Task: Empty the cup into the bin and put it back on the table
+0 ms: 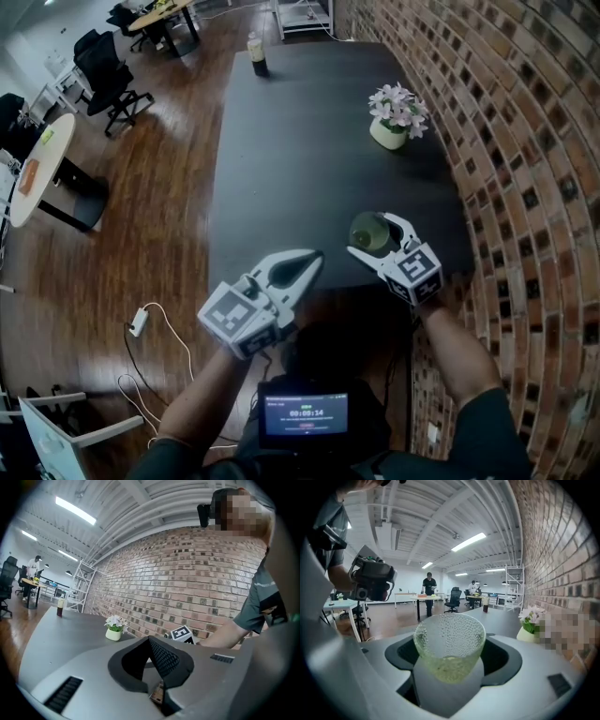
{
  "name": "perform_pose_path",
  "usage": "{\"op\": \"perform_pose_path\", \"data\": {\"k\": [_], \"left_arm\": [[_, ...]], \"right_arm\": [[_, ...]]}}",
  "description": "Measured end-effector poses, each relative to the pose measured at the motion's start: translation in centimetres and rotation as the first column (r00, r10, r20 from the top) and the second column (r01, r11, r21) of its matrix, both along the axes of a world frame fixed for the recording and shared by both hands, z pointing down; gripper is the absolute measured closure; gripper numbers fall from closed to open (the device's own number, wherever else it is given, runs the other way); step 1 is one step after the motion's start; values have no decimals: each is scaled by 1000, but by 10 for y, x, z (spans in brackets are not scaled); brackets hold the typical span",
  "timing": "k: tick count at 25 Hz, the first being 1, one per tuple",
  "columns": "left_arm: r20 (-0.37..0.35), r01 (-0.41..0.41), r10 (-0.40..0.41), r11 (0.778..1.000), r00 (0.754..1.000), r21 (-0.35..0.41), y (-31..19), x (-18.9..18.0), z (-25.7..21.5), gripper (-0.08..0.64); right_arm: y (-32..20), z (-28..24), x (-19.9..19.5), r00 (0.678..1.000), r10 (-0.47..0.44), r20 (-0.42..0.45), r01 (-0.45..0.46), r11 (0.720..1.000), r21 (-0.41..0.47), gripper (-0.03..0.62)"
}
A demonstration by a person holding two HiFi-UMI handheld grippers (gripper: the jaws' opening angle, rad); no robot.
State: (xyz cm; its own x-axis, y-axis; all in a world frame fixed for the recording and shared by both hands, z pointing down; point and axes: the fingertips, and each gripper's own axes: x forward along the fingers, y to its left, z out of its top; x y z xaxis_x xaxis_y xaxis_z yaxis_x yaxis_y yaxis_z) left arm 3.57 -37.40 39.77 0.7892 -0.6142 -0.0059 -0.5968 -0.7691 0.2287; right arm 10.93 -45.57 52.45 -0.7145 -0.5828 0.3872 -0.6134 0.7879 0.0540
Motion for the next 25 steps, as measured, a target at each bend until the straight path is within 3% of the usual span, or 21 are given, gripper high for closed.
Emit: {"op": "perform_pose_path", "data": {"k": [9,13,19,22,25], "left_arm": [[28,28,-28,1000,999,10,55,9,-19,566],[32,56,-57,998,998,34,77,17,-26,566],[50,31,-34,998,998,58,120,26,-36,566],[44,22,-25,997,999,74,130,20,-43,566],[-2,-50,50,993,999,108,146,21,-60,566]], "right_arm": [[73,-54,6,994,-104,20,104,994,-19,202],[101,-60,14,988,-150,21,151,987,-52,204],[161,-68,19,976,-215,13,216,971,-101,204],[184,-78,19,979,-202,12,202,974,-97,202],[202,-83,19,987,-160,11,161,983,-92,203]]}}
